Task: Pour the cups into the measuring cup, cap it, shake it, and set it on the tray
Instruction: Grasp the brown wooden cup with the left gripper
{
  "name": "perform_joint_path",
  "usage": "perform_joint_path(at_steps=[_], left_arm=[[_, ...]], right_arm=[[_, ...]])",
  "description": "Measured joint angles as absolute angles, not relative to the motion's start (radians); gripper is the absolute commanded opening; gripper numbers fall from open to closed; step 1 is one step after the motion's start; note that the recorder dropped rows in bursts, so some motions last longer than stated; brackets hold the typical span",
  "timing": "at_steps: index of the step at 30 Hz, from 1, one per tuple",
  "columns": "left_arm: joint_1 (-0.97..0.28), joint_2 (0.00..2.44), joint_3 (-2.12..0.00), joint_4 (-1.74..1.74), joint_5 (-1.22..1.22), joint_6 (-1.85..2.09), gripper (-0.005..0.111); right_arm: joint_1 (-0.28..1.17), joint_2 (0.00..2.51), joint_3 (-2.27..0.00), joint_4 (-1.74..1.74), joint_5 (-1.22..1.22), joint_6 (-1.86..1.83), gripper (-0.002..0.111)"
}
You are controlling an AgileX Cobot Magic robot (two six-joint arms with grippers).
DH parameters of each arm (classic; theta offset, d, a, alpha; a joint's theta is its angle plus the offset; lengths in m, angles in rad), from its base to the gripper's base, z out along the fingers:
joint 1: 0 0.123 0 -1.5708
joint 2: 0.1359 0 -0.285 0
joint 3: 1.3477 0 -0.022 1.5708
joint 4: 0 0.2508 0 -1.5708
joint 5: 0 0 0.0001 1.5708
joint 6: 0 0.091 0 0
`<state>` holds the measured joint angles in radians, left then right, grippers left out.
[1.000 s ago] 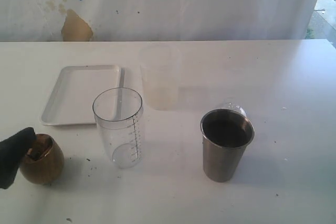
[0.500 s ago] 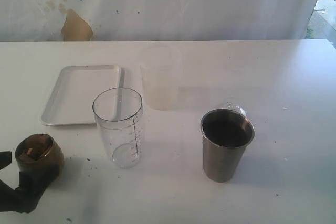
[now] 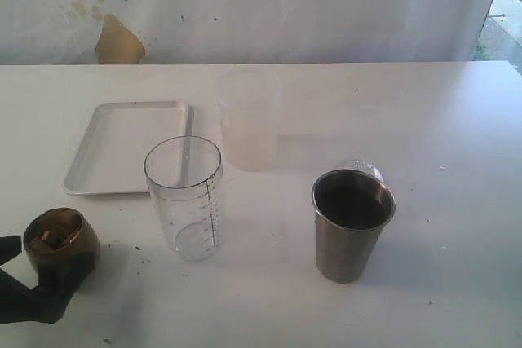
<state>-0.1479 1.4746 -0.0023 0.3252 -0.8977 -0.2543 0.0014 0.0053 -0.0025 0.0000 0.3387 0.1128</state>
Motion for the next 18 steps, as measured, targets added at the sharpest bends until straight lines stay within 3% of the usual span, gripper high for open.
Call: perform_joint_path(at_steps=[18], left_arm=[[-0.148,1.758,-0.097,0.312,-0.958,-0.159,0.105]], right_arm=[[0.001,0.005,-0.002,0.0,0.339,0.113,0.0]])
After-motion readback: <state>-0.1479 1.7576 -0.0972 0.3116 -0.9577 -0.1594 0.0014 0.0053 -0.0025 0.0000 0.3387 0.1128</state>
